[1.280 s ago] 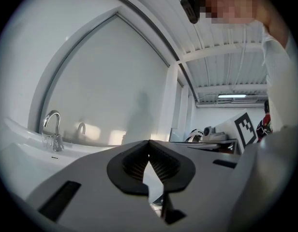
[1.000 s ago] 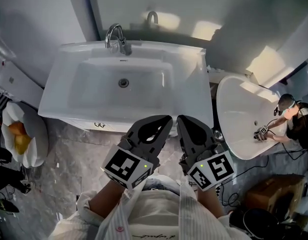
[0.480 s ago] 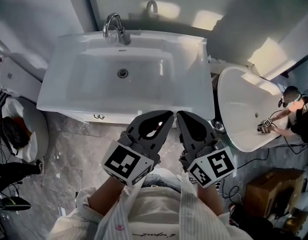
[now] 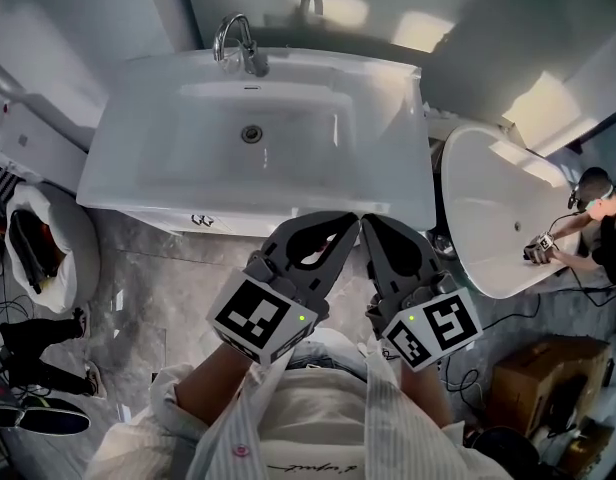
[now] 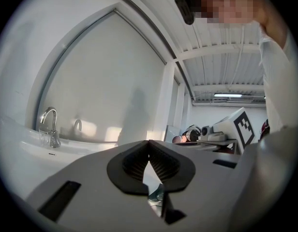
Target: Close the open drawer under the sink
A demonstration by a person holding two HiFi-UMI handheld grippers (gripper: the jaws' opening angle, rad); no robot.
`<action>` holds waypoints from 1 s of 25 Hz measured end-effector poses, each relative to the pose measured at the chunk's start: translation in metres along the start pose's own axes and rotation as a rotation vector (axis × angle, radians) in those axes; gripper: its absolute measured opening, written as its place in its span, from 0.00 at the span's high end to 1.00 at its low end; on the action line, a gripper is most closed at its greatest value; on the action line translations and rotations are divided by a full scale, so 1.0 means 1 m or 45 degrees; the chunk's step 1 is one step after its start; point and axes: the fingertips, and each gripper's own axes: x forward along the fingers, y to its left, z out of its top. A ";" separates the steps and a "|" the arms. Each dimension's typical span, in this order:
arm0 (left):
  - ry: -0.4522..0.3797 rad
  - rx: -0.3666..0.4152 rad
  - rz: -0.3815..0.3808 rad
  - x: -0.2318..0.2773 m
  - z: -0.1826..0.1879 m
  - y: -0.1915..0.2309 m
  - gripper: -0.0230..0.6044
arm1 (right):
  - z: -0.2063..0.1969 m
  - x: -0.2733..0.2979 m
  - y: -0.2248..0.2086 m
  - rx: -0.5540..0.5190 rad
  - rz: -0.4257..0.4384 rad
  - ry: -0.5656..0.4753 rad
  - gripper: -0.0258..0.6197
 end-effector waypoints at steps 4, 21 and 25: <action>-0.020 0.012 0.000 -0.004 0.002 0.007 0.94 | 0.000 0.000 0.003 -0.008 0.001 0.007 0.95; 0.037 0.155 -0.159 -0.009 0.010 -0.002 0.94 | 0.000 -0.007 0.010 -0.025 -0.007 -0.004 0.95; 0.062 0.161 -0.184 -0.010 0.005 -0.005 0.94 | -0.002 -0.011 0.011 -0.030 -0.018 0.000 0.95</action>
